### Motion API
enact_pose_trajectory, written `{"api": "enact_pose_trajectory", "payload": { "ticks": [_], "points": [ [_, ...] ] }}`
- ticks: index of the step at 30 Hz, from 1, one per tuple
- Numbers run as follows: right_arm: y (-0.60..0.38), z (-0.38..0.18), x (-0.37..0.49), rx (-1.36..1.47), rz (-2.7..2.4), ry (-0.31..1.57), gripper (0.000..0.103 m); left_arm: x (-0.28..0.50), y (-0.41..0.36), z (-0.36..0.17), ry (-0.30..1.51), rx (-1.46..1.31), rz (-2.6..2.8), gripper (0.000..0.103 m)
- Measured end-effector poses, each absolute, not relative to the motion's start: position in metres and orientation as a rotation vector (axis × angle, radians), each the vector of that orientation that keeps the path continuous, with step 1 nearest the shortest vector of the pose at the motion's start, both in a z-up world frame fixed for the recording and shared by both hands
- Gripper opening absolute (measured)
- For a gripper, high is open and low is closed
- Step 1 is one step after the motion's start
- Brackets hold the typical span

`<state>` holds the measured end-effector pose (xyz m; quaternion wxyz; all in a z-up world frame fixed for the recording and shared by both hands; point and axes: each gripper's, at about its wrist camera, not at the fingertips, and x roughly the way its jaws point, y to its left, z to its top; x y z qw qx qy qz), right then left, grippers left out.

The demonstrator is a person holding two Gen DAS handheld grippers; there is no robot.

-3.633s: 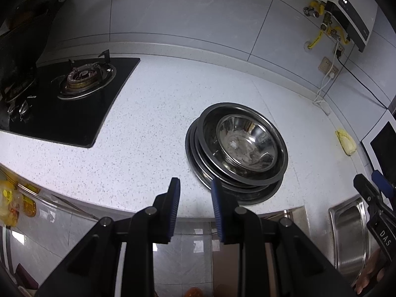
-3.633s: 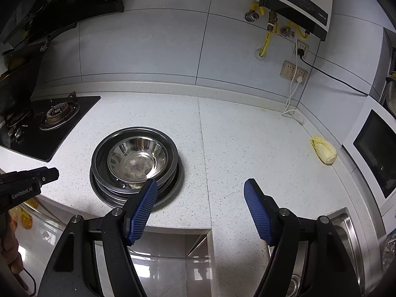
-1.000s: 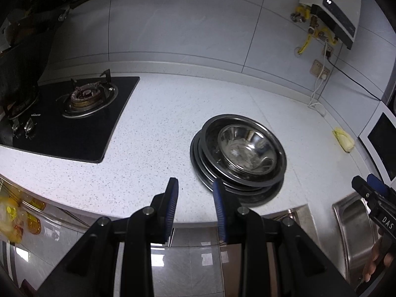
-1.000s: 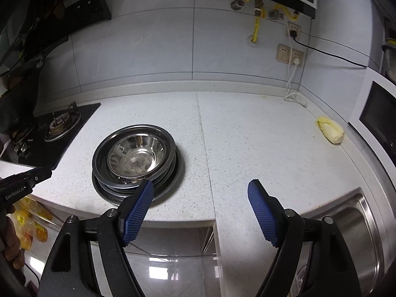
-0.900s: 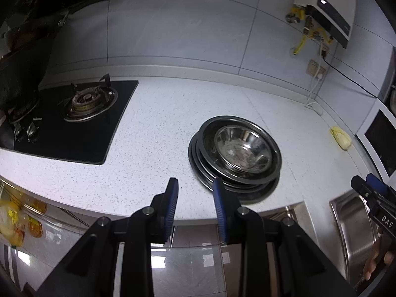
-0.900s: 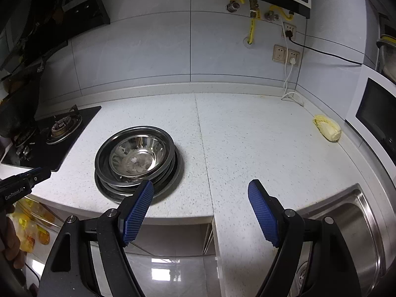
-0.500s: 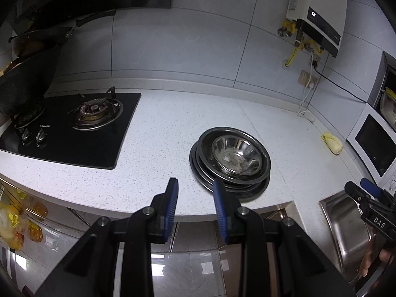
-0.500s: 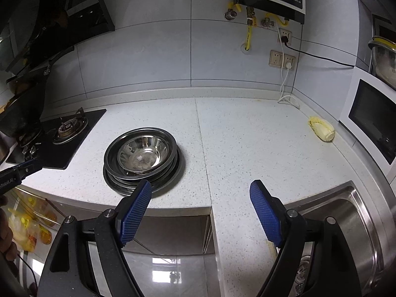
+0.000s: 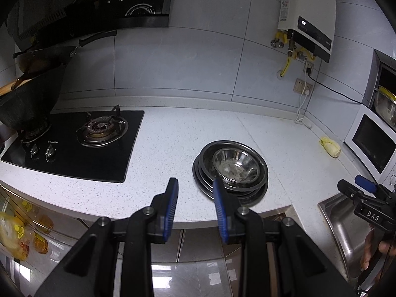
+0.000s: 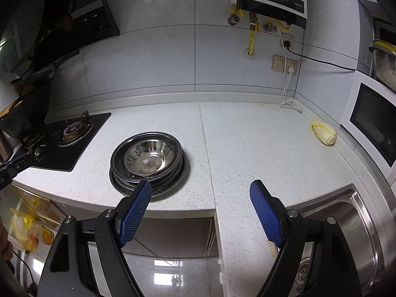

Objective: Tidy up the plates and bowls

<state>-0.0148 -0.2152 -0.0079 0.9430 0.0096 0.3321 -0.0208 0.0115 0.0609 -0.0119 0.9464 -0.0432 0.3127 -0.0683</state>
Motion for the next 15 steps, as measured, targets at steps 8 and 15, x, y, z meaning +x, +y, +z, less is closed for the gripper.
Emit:
{"api": "enact_pose_trajectory", "payload": {
  "ticks": [8,15],
  "points": [
    [-0.2142,-0.0103,-0.0139,0.018,-0.04,0.685,0.078,0.0096,0.0603,-0.0093,0.629,-0.076,-0.127,0.028],
    [-0.2136,-0.0132,-0.0139,0.011,-0.041,0.693,0.078,0.0108,0.0564,-0.0098,0.63,-0.074,-0.083,0.028]
  ]
}}
